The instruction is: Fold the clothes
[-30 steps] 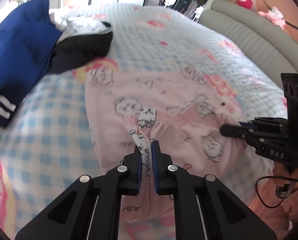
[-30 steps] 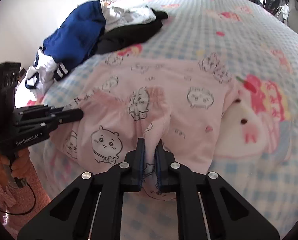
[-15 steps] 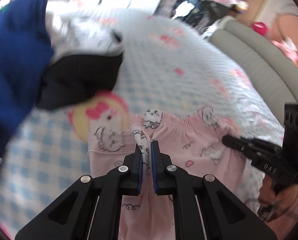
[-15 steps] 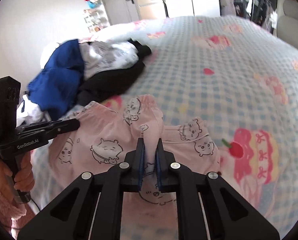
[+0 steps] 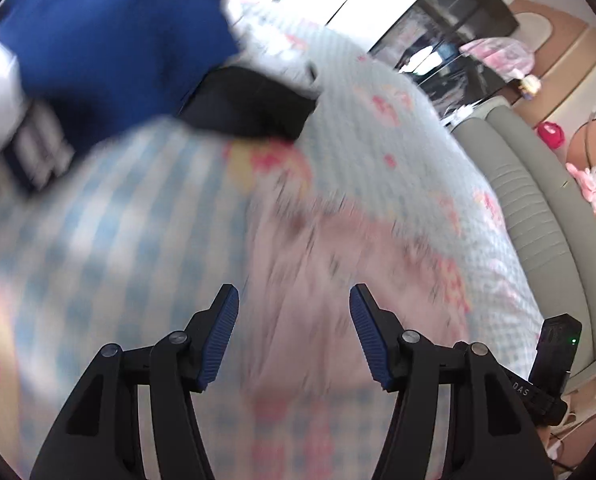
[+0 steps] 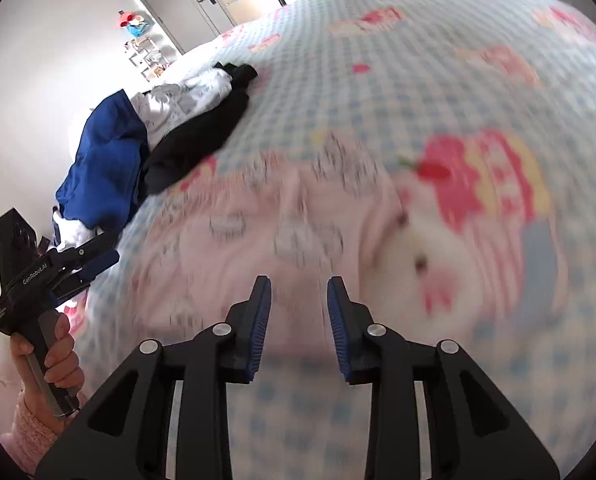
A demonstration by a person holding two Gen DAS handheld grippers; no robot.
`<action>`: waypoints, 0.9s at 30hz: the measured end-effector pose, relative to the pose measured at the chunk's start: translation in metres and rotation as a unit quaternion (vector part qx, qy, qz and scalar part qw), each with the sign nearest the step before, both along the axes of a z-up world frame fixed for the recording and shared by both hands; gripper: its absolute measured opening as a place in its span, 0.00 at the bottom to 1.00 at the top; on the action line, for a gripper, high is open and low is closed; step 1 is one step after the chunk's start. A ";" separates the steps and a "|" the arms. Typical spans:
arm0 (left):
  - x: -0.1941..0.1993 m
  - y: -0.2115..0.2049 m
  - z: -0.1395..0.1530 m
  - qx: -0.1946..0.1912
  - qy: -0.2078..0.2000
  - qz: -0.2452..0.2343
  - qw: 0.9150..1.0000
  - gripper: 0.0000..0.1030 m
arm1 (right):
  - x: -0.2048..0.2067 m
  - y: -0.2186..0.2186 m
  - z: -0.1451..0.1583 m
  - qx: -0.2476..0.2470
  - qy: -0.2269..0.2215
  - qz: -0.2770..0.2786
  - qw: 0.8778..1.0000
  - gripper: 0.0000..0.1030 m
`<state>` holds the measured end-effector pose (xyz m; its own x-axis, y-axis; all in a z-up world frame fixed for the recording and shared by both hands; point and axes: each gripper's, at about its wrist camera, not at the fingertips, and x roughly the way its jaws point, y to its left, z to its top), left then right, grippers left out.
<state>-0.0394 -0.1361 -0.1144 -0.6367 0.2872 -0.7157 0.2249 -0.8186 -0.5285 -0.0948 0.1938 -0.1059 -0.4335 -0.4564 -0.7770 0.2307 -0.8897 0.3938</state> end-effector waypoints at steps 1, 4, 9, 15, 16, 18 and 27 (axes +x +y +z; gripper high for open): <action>0.008 0.002 -0.010 0.005 -0.013 0.000 1.000 0.58 | 0.009 0.002 -0.007 0.006 -0.011 -0.005 1.000 0.28; 0.014 0.006 -0.037 0.073 -0.037 -0.013 0.997 0.58 | 0.024 0.007 -0.024 0.001 -0.037 -0.021 0.999 0.29; 0.009 0.009 -0.048 0.120 -0.017 0.001 0.993 0.59 | 0.013 0.008 -0.036 -0.060 -0.061 -0.041 0.995 0.39; 0.007 0.013 -0.051 0.095 -0.009 -0.008 0.995 0.35 | -0.011 0.010 -0.056 -0.121 -0.071 -0.078 0.987 0.46; 0.007 0.014 -0.050 0.091 -0.008 -0.012 0.996 0.26 | -0.013 0.010 -0.056 -0.127 -0.069 -0.081 0.986 0.45; 0.006 0.014 -0.045 0.073 -0.009 -0.019 0.997 0.13 | -0.012 0.005 -0.051 -0.128 -0.050 -0.074 0.988 0.23; 0.041 0.029 0.011 0.028 0.026 -0.070 0.997 0.10 | 0.032 -0.004 0.019 -0.073 0.034 -0.019 0.997 0.08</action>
